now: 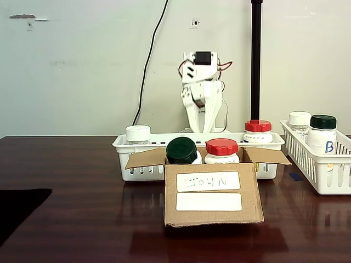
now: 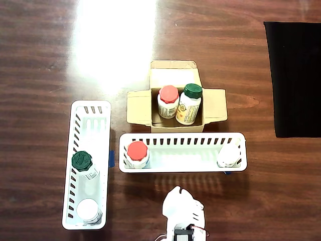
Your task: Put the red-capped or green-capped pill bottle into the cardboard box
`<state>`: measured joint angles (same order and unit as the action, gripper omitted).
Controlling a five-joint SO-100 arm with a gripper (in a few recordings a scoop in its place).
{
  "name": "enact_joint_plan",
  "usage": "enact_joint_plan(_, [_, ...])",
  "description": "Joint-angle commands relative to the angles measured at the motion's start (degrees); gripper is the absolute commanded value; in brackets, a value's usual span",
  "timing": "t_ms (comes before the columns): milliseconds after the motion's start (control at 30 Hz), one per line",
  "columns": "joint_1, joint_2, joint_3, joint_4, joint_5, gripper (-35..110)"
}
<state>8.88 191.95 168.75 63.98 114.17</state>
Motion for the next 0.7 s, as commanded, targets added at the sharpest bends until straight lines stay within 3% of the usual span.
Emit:
enact_joint_plan(0, [-0.88,5.01,0.88,0.62,0.7,5])
enact_joint_plan(67, [-2.29,4.92,0.88,1.49,-0.97,5])
enact_joint_plan(167, [-7.73,4.39,0.88,1.49,-11.6,5])
enact_joint_plan(300, [-12.83,4.75,0.88,1.49,-15.12,4])
enact_joint_plan(667, [-15.64,4.83,0.88,1.58,-39.64,5])
